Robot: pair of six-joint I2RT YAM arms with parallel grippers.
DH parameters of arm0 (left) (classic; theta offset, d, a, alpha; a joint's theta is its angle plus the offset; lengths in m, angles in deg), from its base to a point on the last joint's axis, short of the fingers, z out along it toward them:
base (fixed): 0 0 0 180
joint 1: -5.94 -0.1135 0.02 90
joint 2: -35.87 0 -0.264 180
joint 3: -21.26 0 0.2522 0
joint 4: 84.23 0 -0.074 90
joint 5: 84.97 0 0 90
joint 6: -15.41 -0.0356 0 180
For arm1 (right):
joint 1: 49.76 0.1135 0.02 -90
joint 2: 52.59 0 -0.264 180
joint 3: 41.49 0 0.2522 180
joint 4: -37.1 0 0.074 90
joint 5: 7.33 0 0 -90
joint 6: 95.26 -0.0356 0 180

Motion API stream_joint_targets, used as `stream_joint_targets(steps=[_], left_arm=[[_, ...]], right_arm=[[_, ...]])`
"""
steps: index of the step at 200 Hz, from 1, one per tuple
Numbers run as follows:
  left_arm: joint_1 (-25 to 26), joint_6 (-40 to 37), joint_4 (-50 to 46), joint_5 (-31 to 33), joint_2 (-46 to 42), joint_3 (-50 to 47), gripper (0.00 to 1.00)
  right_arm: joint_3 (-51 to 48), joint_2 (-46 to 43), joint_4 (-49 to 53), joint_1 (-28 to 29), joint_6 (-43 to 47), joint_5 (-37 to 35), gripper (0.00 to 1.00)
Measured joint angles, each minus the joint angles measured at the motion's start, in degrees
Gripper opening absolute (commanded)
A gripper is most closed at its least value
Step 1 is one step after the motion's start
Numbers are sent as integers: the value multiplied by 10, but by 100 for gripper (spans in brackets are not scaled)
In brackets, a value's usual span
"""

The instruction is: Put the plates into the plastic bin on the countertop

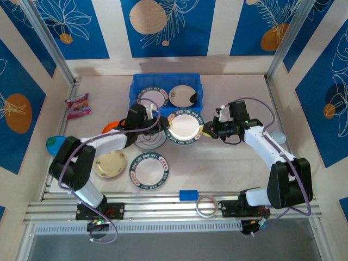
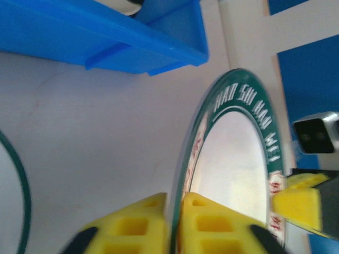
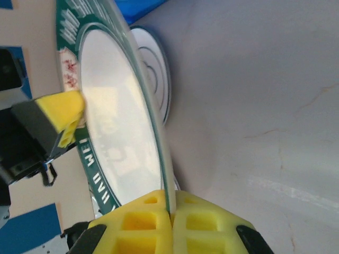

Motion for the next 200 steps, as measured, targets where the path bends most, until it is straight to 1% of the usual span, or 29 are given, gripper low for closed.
stream_joint_targets(steps=[25,38,50,55,62,68,72,79,82,85,120,122,126,128,130,133,136,138,147,158,163,185,200], left_arm=[[-2,9,13,-9,0,-3,0],[-3,17,29,-12,0,-9,0],[-3,29,50,-16,0,-19,0],[-3,37,60,-16,0,-23,0],[-3,47,71,-16,0,-30,0],[-3,56,79,-17,0,-34,0],[-4,61,84,-17,0,-36,0],[-4,70,92,-17,1,-39,0],[-4,75,94,-17,1,-40,0],[-4,78,97,-17,2,-40,0],[-8,87,101,-15,1,-40,0],[-8,87,101,-15,1,-40,5],[-9,87,100,-14,1,-40,23],[-9,87,98,-13,0,-40,28],[-9,87,98,-13,0,-40,39],[-9,85,96,-12,-1,-40,52],[-9,82,95,-10,-2,-40,62],[-9,83,93,-11,-3,-40,66],[-9,73,76,-9,-12,-40,79],[-12,64,53,-1,-27,-40,96],[-13,58,42,5,-37,-40,100],[-22,25,-16,32,-96,-40,100],[-29,-9,-73,58,-141,-33,100]], right_arm=[[4,4,-2,-1,0,1,0],[8,6,-1,0,-1,0,15],[14,9,-1,0,5,0,25],[17,11,-1,1,5,-1,28],[21,13,-2,1,8,-2,29],[25,15,-2,1,8,-2,28],[27,16,-3,1,8,-2,24],[31,19,-4,1,11,-3,8],[32,19,-4,1,11,-4,3],[34,20,-5,1,12,-6,0],[45,32,-7,-2,13,-8,0],[46,33,-7,-2,13,-8,0],[48,35,-7,-2,13,-8,0],[48,35,-7,-2,13,-8,0],[49,36,-7,-2,13,-8,0],[51,37,-7,-2,13,-8,0],[52,38,-7,-2,13,-8,0],[54,39,-7,-2,13,-8,0],[62,45,-7,-1,13,-13,0],[77,56,-8,0,13,-17,0],[85,61,-8,0,13,-18,0],[127,88,-8,0,12,-28,0],[160,108,-7,2,12,-35,0]])
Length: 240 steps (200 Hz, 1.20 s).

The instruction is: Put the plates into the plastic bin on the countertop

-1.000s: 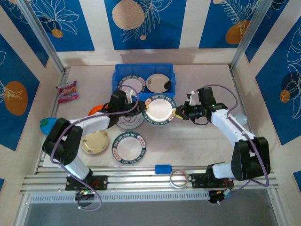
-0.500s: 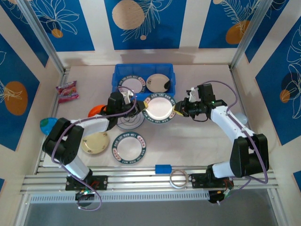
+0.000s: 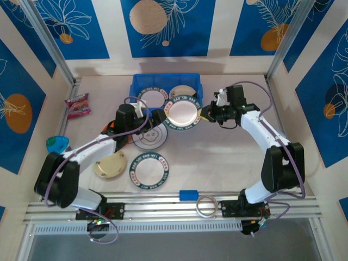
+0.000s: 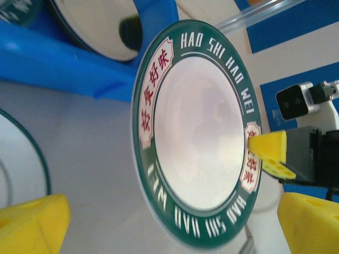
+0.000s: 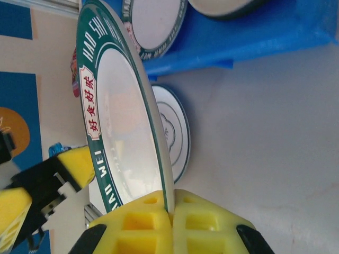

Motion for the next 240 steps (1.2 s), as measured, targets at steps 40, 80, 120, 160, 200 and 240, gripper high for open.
stream_joint_targets(steps=[40,80,120,160,200,240], left_arm=[[-12,-76,-110,47,-81,29,100],[-21,-99,-134,47,-100,26,98],[-25,-99,-140,47,-101,2,96],[-41,-99,-150,53,-128,-17,96],[-45,-99,-150,59,-165,-35,96],[-45,-97,-152,59,-172,-52,95]], right_arm=[[116,84,15,16,1,-22,0],[262,208,40,32,5,-38,0],[369,314,44,38,5,-41,0],[453,389,49,42,4,-43,0],[465,435,12,54,-11,-39,0],[480,490,-25,70,-39,-37,0]])
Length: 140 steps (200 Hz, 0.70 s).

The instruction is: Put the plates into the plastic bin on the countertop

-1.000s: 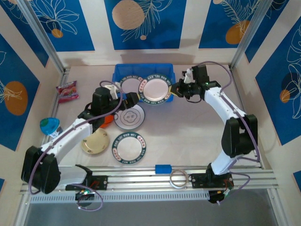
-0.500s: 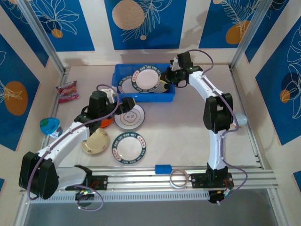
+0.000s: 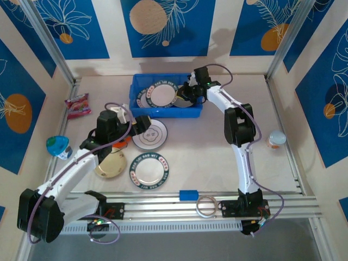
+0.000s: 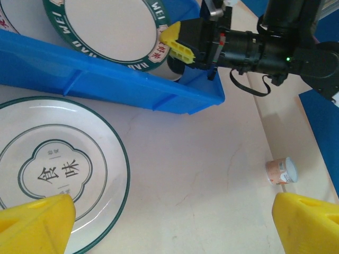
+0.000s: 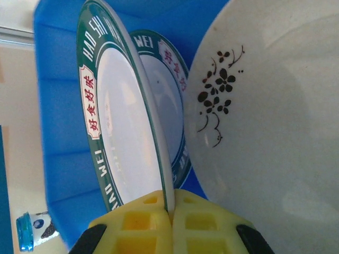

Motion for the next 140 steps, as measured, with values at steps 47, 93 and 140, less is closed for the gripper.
stream_joint_targets(steps=[47,93,140], left_arm=[[0,0,-7,0,0,-9,95],[0,-1,-14,0,0,-11,95],[0,-2,-24,1,0,-11,95]], right_arm=[[75,76,0,27,-22,1,0],[160,120,25,40,-34,-2,0],[220,143,70,43,-33,-13,7]])
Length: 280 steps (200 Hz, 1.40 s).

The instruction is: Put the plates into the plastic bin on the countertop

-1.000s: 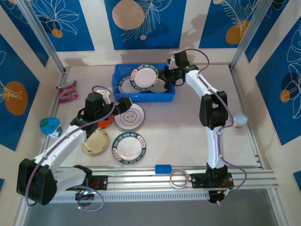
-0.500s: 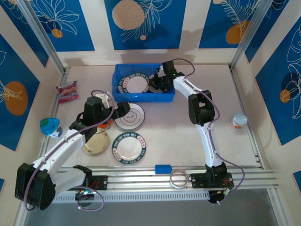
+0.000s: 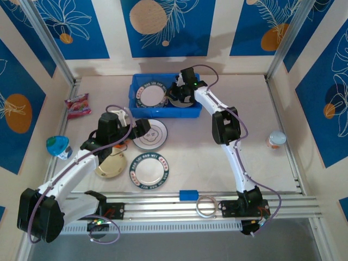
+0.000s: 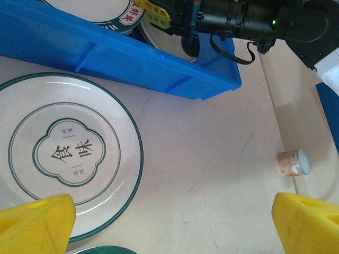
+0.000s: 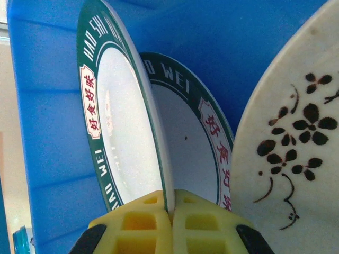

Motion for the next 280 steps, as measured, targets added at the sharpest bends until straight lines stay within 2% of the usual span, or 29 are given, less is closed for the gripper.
stream_joint_targets(steps=[76,176,243,280], left_arm=[[0,-1,-2,4,1,0,95],[0,-11,1,8,11,2,94],[0,-11,4,20,11,2,94],[0,-11,5,28,12,2,94]], right_arm=[[71,21,82,23,29,-39,35],[90,20,170,28,58,-97,36],[44,-30,180,28,80,-134,35],[8,-68,172,26,88,-136,31]])
